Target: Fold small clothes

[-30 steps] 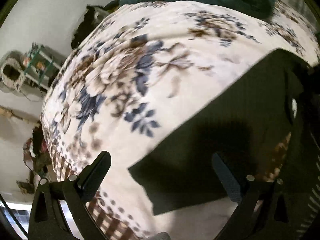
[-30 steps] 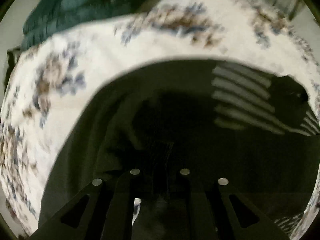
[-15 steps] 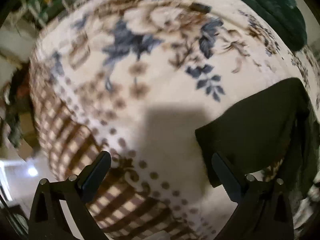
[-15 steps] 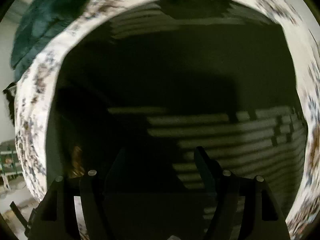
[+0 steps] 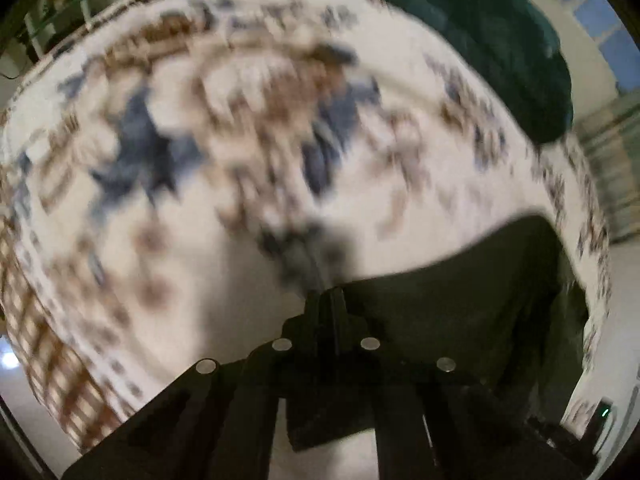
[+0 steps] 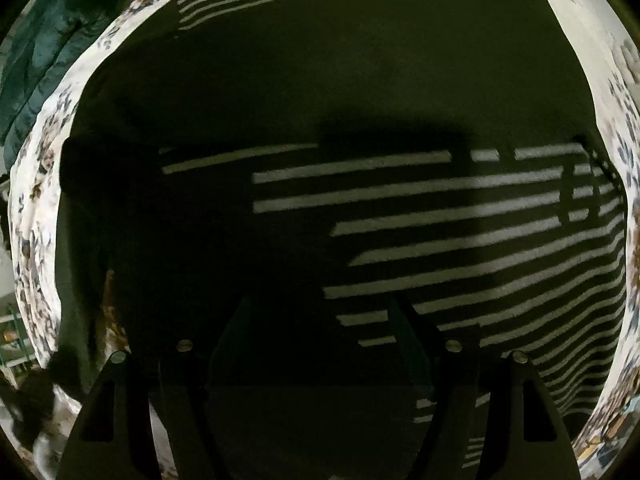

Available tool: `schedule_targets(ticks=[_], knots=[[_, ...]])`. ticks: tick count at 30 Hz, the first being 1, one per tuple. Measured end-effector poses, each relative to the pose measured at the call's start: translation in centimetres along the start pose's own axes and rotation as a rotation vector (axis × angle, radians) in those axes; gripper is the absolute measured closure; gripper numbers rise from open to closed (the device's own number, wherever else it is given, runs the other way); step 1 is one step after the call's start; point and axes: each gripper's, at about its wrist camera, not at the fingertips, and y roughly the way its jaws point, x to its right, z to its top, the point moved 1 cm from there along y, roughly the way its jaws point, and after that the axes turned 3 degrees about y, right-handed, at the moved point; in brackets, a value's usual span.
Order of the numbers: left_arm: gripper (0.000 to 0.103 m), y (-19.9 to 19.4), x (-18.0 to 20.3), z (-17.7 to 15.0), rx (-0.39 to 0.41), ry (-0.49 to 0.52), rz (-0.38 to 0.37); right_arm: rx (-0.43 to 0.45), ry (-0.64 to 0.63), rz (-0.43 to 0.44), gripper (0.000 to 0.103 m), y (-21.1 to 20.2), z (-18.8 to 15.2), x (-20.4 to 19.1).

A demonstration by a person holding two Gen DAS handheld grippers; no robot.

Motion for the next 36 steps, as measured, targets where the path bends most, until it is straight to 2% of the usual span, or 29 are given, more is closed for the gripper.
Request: schedule_targets(ticks=[6, 10, 11, 12, 13, 14, 15, 16, 18, 20, 22, 24, 25, 26, 27, 30, 32, 34, 36], knots=[[0.100, -0.2, -4.3, 7.1, 0.087, -0.076, -0.011, 0.016, -0.002, 0.032, 0.030, -0.5, 0.3, -0.9], [0.097, 2.2, -6.1, 10.3, 0.079, -0.154, -0.029, 0.014, 0.007, 0.046, 0.030, -0.4, 0.8, -1.6], [0.097, 2.6, -6.8, 10.6, 0.059, -0.190, -0.063, 0.013, 0.010, 0.048, 0.030, -0.4, 0.8, -1.9], [0.092, 2.6, -7.3, 10.4, 0.046, -0.223, -0.109, 0.013, 0.018, 0.059, 0.030, -0.5, 0.9, -1.9], [0.075, 2.4, -7.8, 9.9, 0.032, -0.256, -0.141, 0.012, 0.022, 0.066, 0.030, -0.3, 0.7, -2.4], [0.066, 2.0, -8.4, 8.8, 0.014, -0.299, -0.183, 0.009, 0.024, 0.072, 0.030, -0.2, 0.7, -2.7], [0.047, 1.7, -8.6, 7.9, 0.014, -0.323, -0.208, 0.008, 0.026, 0.075, 0.030, -0.2, 0.7, -3.2], [0.034, 1.4, -9.1, 6.6, 0.013, -0.363, -0.221, 0.006, 0.028, 0.080, 0.030, -0.1, 0.6, -3.8], [0.034, 1.5, -9.7, 3.6, 0.004, -0.477, -0.279, -0.001, 0.028, 0.086, 0.030, 0.1, 0.9, -4.7], [0.034, 3.2, -9.5, 1.8, -0.034, -0.572, -0.335, -0.005, 0.023, 0.088, 0.030, 0.2, 1.0, -5.1], [0.034, 4.8, -8.7, 1.5, -0.028, -0.610, -0.358, -0.007, 0.018, 0.083, 0.030, 0.5, 1.1, -5.2], [0.037, 6.0, -7.2, 2.2, -0.006, -0.590, -0.330, -0.015, 0.019, 0.077, 0.030, 0.9, 1.6, -5.5], [0.055, 6.3, -6.4, 2.7, 0.010, -0.564, -0.298, -0.018, 0.019, 0.075, 0.030, 1.2, 1.8, -5.7], [0.082, 6.2, -5.4, 3.5, 0.044, -0.523, -0.284, -0.018, 0.017, 0.075, 0.030, 1.3, 2.1, -5.9], [0.094, 6.2, -4.6, 4.3, 0.055, -0.480, -0.270, -0.016, 0.011, 0.072, 0.030, 1.2, 2.2, -6.0], [0.095, 3.3, -3.6, 6.1, 0.163, -0.403, -0.228, -0.004, -0.009, 0.059, 0.030, 0.9, 2.6, -6.0], [0.095, 1.4, -4.2, 7.5, 0.228, -0.396, -0.219, 0.007, -0.019, 0.053, 0.030, 0.6, 2.9, -5.9], [0.093, 1.3, -5.1, 8.5, 0.244, -0.406, -0.240, 0.013, -0.018, 0.056, 0.030, 0.5, 3.0, -5.6], [0.087, 2.5, -6.2, 9.1, 0.190, -0.453, -0.293, 0.008, -0.010, 0.061, 0.030, 0.6, 3.1, -5.5]])
